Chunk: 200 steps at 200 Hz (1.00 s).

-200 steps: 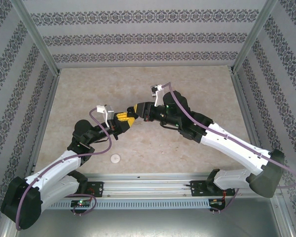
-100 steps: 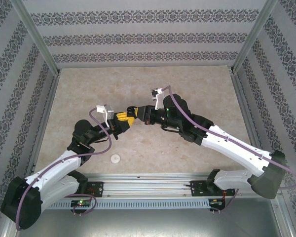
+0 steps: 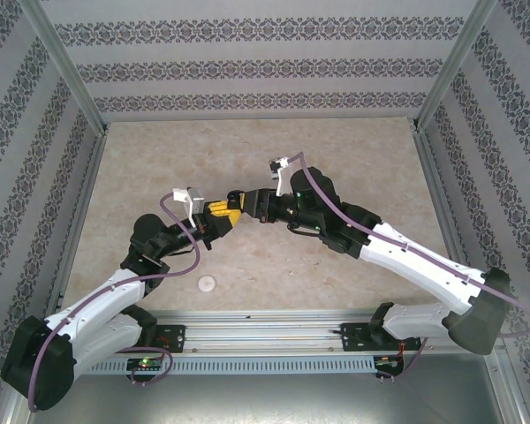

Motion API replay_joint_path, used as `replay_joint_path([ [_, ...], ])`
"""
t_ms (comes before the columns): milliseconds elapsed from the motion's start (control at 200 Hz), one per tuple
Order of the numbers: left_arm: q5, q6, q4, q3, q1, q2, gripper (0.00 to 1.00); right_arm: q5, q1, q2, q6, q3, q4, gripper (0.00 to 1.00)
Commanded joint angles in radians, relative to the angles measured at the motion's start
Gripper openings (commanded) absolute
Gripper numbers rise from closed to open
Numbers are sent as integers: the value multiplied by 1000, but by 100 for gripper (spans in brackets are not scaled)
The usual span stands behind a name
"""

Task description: Insert the wireless bluetooth earbuds into the charging case

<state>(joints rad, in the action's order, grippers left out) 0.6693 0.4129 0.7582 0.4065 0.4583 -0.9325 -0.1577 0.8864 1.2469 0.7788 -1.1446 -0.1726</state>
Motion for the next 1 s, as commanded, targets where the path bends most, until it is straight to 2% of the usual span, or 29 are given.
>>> replay_joint_path([
  [0, 6, 13, 55, 32, 7, 10, 0, -28, 11, 28, -27, -43, -92, 32],
  [365, 17, 14, 54, 28, 8, 11, 0, 3, 2, 8, -72, -122, -199, 44],
  [565, 49, 20, 41, 31, 8, 16, 0, 36, -74, -52, -87, -131, -294, 49],
  [624, 74, 23, 30, 41, 8, 14, 0, -10, -124, -64, -69, -116, -301, 49],
  [814, 154, 51, 32, 67, 8, 3, 0, -241, -258, -52, 5, -83, -243, 39],
  [939, 187, 65, 42, 81, 8, -9, 0, -340, -287, -11, 33, -79, -203, 36],
  [994, 190, 72, 51, 84, 7, -14, 0, -383, -287, 11, 48, -71, -172, 32],
])
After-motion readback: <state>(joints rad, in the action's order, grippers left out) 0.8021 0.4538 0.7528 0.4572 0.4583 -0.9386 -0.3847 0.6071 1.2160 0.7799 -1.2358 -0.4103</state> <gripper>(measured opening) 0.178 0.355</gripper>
